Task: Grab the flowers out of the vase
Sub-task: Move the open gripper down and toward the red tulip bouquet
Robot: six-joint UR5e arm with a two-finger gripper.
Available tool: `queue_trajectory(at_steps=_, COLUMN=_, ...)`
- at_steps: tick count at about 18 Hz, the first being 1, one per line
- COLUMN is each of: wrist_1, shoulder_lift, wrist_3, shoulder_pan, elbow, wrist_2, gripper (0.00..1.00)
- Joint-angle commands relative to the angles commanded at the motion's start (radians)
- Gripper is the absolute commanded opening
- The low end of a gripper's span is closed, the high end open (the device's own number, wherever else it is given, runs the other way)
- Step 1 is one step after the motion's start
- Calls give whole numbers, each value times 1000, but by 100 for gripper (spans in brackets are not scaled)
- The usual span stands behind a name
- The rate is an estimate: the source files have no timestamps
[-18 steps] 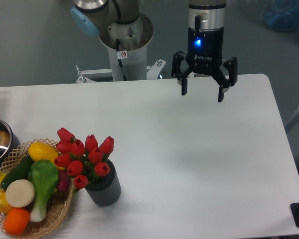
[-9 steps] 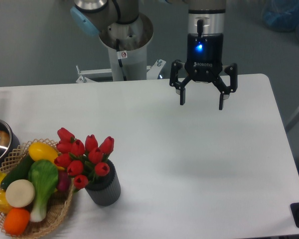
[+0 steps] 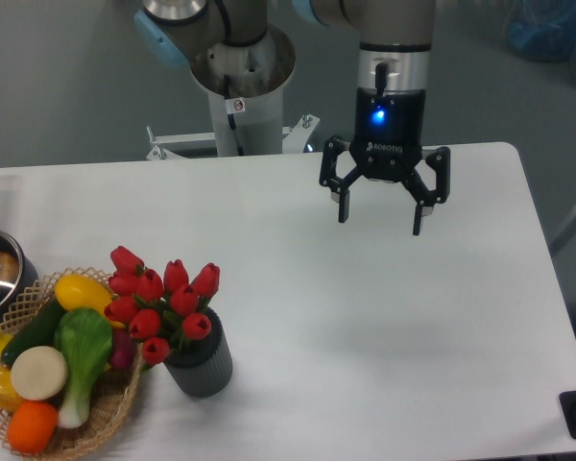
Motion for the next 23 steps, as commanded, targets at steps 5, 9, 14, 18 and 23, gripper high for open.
queue_trajectory(at_steps=5, wrist_1=0, shoulder_lift=-6, wrist_3=3, shoulder_pan=-14, elbow=-2, wrist_2=2, gripper=100)
queue_trajectory(at_steps=9, wrist_1=0, shoulder_lift=-18, wrist_3=-6, shoulder_pan=-31, elbow=0, wrist_2=-44, gripper=100)
queue_trajectory(at_steps=14, wrist_1=0, shoulder_lift=-35, wrist_3=2, shoulder_pan=-31, elbow=-28, wrist_2=-239, gripper=100)
queue_trajectory(at_steps=18, wrist_1=2, shoulder_lift=-40, wrist_3=43, shoulder_pan=-25, elbow=-81, wrist_2=-307, gripper=100)
queue_trajectory(at_steps=23, wrist_1=0, shoulder_lift=-40, wrist_3=270, shoulder_pan=-6, elbow=-175, wrist_2=-452, gripper=100)
